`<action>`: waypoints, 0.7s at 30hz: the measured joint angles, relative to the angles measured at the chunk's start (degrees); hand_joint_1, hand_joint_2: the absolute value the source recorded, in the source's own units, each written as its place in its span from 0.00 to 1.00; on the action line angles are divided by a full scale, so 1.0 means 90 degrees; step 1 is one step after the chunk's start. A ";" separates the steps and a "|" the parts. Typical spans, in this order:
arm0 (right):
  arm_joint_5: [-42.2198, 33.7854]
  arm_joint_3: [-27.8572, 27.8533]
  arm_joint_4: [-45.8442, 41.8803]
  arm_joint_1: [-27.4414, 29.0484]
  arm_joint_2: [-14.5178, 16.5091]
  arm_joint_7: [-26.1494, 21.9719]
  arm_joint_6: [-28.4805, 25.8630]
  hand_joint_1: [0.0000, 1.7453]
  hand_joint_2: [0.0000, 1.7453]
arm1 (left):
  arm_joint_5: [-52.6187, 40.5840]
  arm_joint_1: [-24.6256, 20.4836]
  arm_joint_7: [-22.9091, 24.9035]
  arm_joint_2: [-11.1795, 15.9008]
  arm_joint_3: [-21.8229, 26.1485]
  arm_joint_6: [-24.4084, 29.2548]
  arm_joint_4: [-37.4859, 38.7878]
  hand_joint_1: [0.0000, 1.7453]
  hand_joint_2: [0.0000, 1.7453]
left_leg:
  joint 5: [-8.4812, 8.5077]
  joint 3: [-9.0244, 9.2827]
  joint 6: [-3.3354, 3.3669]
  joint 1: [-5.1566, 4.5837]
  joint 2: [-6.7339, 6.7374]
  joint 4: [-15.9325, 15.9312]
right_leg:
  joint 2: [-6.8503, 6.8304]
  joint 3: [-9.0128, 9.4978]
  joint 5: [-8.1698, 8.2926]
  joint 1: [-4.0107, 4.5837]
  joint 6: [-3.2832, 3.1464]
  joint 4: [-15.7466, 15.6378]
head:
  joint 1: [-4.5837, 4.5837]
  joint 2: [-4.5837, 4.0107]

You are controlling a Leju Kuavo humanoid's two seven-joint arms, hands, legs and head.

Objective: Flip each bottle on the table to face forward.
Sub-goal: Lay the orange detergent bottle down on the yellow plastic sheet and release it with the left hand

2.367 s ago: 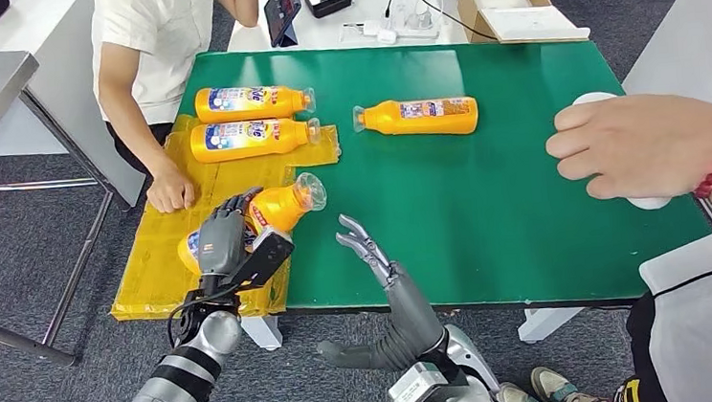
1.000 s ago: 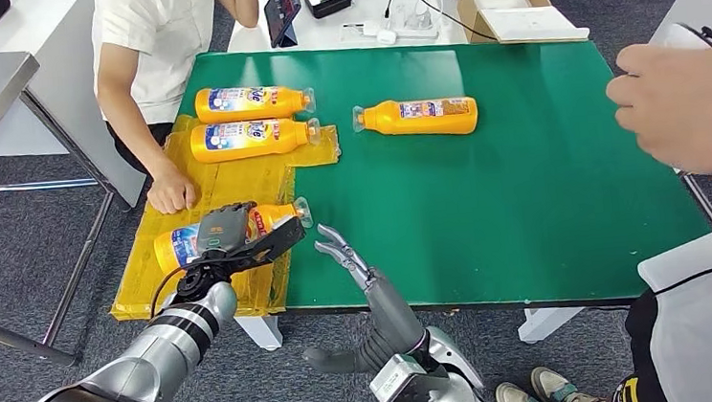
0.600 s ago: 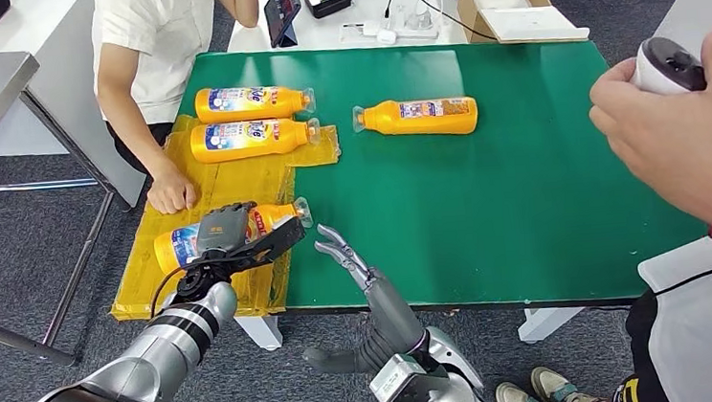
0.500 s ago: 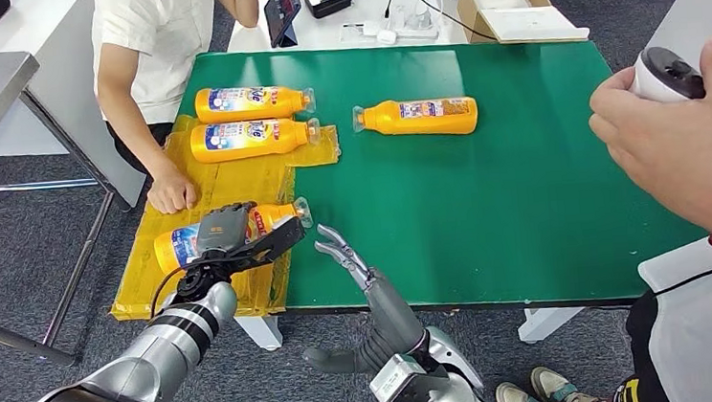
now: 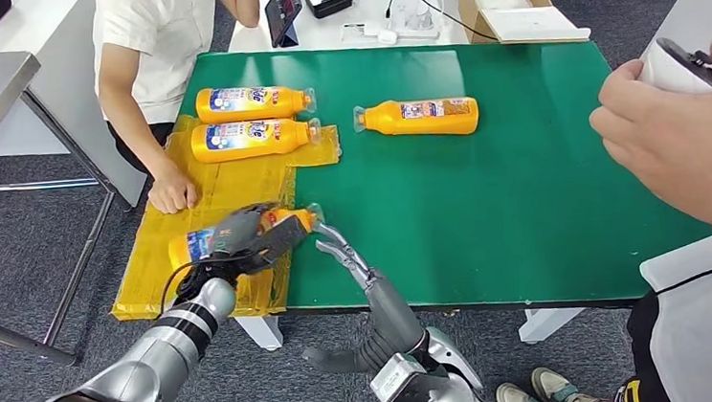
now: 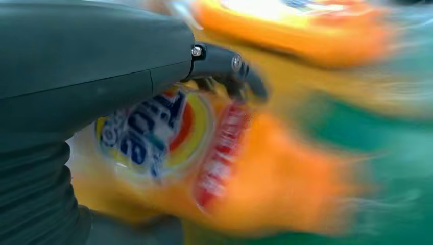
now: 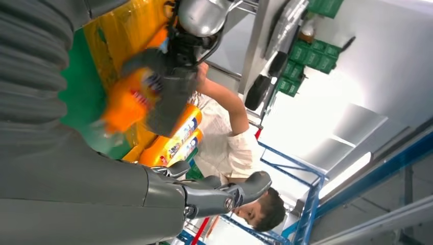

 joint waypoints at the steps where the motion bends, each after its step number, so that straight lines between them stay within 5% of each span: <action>1: -0.0069 0.0089 0.0017 -0.0019 -0.0019 0.0000 -0.0101 0.00 1.00 | 0.1005 0.0192 -0.0726 -0.0032 0.0260 -0.0175 -0.0305 0.00 1.00 | -0.0001 0.0000 -0.0001 0.0000 0.0005 0.0000 | 0.0003 -0.0002 0.0000 0.0000 0.0000 0.0000 | 0.0001 0.0000; 3: -0.0152 0.0237 0.0049 -0.0046 -0.0054 0.0000 -0.0228 0.00 1.00 | 0.2673 0.0485 -0.1582 -0.0077 0.0608 -0.0149 -0.0763 0.00 1.00 | -0.0005 0.0000 -0.0004 0.0000 0.0017 0.0000 | 0.0008 -0.0009 0.0002 0.0000 0.0000 0.0000 | 0.0002 0.0000; 5: -0.0178 0.0294 0.0063 -0.0053 -0.0069 0.0000 -0.0262 0.00 1.00 | 0.3277 0.0576 -0.1762 -0.0096 0.0702 -0.0070 -0.0933 0.00 1.00 | -0.0007 0.0000 -0.0005 0.0000 0.0021 0.0000 | 0.0011 -0.0010 0.0002 0.0000 0.0000 -0.0001 | 0.0002 0.0000; 11: -0.0180 0.0349 0.0081 -0.0057 -0.0090 0.0000 -0.0276 0.00 1.00 | 0.3739 0.0636 -0.1618 -0.0101 0.0785 0.0143 -0.1131 0.00 1.00 | -0.0006 0.0000 -0.0005 0.0000 0.0017 0.0000 | 0.0008 -0.0011 0.0002 0.0001 -0.0001 -0.0002 | -0.0001 0.0000; 15: -0.0058 0.0473 0.0169 -0.0117 -0.0141 -0.0002 -0.0296 0.00 1.00 | 0.3215 0.0807 -0.1514 -0.0058 0.0899 0.1277 -0.1690 0.00 1.00 | 0.0006 -0.0009 -0.0007 0.0007 -0.0016 0.0000 | -0.0020 -0.0007 -0.0001 0.0006 -0.0003 0.0004 | 0.0000 0.0000; 21: -0.0051 0.0522 0.0202 -0.0138 -0.0156 -0.0002 -0.0298 0.00 1.00 | 0.3219 0.0867 -0.1555 -0.0041 0.0899 0.1437 -0.1923 0.00 1.00 | 0.0008 -0.0009 -0.0006 0.0006 -0.0016 0.0000 | -0.0021 -0.0007 0.0000 0.0005 -0.0003 0.0005 | 0.0000 0.0000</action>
